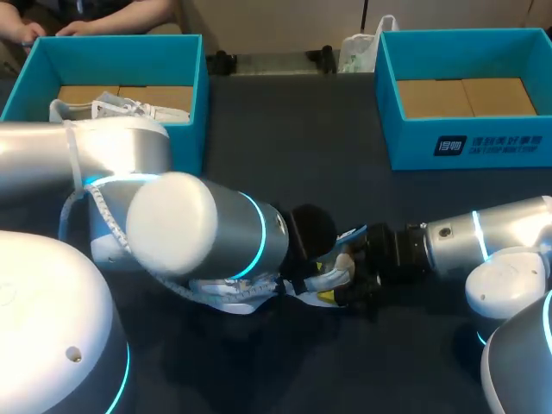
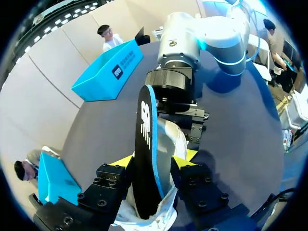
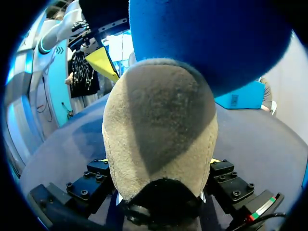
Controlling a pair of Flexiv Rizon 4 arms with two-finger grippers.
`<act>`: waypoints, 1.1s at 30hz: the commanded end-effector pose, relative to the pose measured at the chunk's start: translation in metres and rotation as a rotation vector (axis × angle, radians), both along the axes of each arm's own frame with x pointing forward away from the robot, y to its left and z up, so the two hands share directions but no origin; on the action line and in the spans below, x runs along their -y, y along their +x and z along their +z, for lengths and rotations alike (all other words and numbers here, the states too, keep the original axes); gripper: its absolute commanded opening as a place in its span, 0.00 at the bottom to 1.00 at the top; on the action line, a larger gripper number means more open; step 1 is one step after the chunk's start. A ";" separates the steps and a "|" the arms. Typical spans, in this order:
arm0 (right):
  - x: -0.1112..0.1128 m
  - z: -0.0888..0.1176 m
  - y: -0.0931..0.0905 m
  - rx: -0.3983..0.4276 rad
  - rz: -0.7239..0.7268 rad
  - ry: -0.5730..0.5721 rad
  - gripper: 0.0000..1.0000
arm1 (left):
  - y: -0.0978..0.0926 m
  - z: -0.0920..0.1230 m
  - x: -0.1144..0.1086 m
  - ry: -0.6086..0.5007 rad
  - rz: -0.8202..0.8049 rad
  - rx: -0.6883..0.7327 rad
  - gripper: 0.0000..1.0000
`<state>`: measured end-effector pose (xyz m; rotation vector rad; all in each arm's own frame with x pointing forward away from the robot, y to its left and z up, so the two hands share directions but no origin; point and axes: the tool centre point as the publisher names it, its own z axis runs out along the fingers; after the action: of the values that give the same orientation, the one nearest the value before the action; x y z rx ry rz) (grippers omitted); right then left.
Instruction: Take the shoe out of the shoebox, open the shoe tongue, remove and reinsert the insole, then place the shoe into the shoebox
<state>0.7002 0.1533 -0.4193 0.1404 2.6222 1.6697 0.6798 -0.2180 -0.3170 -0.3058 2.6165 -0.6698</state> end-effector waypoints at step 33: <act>-0.002 0.002 0.000 -0.001 -0.001 -0.006 0.00 | 0.013 -0.023 0.008 -0.012 0.144 0.157 0.46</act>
<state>0.7002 0.1533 -0.4193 0.1404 2.6222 1.6698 0.6915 -0.2251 -0.3354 -0.4256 2.4166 -0.6251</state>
